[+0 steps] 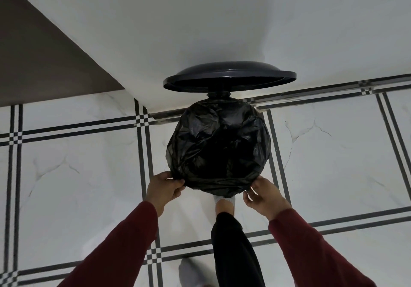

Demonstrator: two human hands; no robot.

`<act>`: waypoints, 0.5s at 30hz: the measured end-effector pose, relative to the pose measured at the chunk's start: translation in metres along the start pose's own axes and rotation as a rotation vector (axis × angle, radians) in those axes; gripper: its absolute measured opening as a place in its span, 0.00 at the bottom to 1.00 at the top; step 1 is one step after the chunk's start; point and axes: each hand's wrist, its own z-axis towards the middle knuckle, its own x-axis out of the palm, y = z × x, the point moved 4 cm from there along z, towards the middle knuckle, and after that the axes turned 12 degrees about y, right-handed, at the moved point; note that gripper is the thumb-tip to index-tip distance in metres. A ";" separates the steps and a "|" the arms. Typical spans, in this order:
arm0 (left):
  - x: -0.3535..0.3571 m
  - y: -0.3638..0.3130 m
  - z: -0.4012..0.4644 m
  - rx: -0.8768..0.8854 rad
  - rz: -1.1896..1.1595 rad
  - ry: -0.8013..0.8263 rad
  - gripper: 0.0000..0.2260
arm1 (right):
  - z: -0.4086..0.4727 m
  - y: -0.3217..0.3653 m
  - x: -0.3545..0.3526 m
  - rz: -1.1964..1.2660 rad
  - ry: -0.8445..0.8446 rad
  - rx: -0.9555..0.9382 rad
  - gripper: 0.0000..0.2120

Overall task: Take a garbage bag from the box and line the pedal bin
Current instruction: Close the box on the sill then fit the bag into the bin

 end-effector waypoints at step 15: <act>0.038 0.024 -0.005 -0.181 -0.796 0.055 0.12 | -0.001 -0.003 0.007 0.627 0.059 -0.092 0.19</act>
